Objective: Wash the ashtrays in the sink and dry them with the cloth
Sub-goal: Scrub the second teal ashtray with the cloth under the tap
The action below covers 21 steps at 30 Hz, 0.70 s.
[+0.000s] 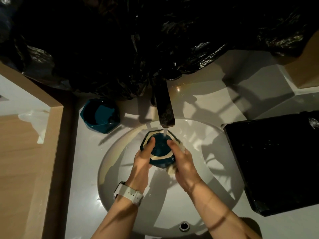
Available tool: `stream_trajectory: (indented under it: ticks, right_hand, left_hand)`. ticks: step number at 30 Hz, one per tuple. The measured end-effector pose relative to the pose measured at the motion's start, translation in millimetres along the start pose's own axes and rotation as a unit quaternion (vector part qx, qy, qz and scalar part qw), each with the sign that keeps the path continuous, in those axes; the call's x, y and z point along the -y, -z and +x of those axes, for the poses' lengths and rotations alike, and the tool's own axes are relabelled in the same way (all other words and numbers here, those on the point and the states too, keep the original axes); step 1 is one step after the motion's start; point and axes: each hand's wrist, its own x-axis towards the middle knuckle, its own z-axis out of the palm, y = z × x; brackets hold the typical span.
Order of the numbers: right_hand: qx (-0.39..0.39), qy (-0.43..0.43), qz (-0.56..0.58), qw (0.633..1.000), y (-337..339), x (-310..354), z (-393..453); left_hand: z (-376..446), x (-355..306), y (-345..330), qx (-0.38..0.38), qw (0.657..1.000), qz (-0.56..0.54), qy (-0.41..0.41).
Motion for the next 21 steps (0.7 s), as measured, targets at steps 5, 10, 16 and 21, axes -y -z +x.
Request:
stream_trajectory:
  ticks: [5,10,16,21]
  right_hand:
    - [0.019,-0.060,-0.076,0.995,4,35,11]
    - [0.002,-0.021,-0.042,0.999,-10,39,17]
    - [-0.120,0.082,0.057,0.988,-32,-23,-9]
    - [-0.037,0.057,0.011,0.998,-10,3,0]
  left_hand:
    - [7,-25,14,0.097,0.994,0.050,-0.008]
    - [24,-36,-7,-0.002,1.000,0.010,0.002]
    - [11,-3,-31,-0.086,0.992,-0.087,0.026]
    - [-2,11,-25,-0.064,0.991,-0.119,-0.010]
